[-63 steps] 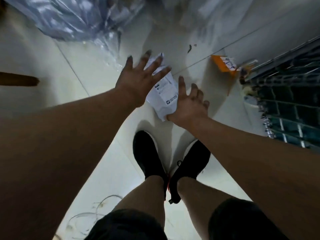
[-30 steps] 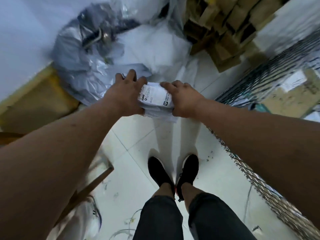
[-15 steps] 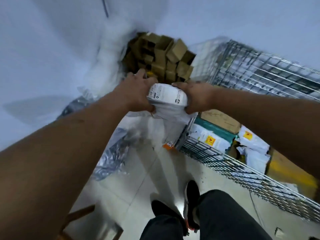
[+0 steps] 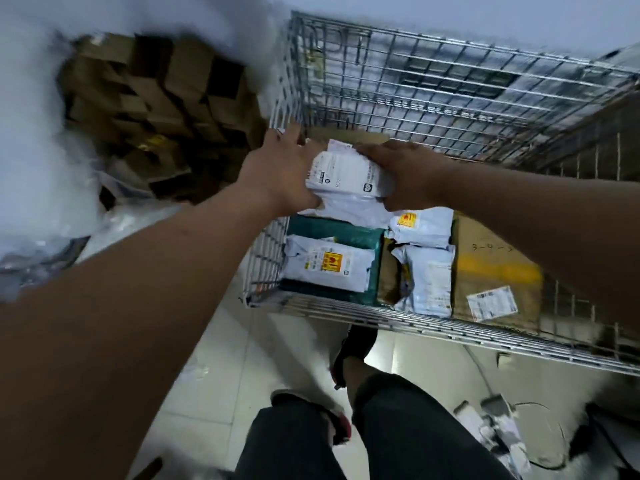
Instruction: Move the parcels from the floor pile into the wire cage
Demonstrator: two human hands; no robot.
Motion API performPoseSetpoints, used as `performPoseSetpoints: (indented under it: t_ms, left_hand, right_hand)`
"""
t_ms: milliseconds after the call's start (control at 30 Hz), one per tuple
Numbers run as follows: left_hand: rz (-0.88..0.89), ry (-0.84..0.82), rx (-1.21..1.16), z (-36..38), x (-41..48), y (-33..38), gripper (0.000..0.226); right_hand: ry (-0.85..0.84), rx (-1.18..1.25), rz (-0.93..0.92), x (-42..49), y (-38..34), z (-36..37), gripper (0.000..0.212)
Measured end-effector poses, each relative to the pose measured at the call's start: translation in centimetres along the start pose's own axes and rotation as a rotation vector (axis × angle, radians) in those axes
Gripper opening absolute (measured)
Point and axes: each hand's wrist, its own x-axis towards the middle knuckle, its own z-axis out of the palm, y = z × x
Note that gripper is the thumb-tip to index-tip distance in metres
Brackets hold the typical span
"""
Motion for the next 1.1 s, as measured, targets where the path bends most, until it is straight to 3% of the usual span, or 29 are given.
performPoseSetpoints:
  t_ms: [267, 567, 667, 833, 1000, 1100]
  left_hand:
    - [-0.026, -0.037, -0.006, 7.9, 9.0, 2.2, 0.098]
    - [-0.049, -0.169, 0.052, 19.9, 16.1, 0.4, 0.094]
    - [-0.061, -0.177, 0.07, 22.8, 16.8, 0.0, 0.099]
    - [-0.087, -0.199, 0.188, 24.2, 16.7, -0.2, 0.105]
    - [-0.145, -0.325, 0.177, 23.0, 16.2, 0.3, 0.119]
    - [-0.08, -0.164, 0.098, 21.5, 16.1, 1.4, 0.105]
  right_hand:
    - [-0.049, 0.13, 0.062, 6.3, 7.5, 6.5, 0.104]
    - [-0.142, 0.267, 0.093, 15.7, 10.0, 18.5, 0.095]
    - [-0.089, 0.258, 0.096, 17.4, 9.8, 21.7, 0.096]
    - [-0.038, 0.241, 0.022, 18.2, 8.8, 22.7, 0.098]
    - [-0.315, 0.245, 0.125, 17.6, 7.6, 21.1, 0.117]
    - [-0.276, 0.334, 0.203, 17.1, 7.6, 18.8, 0.118]
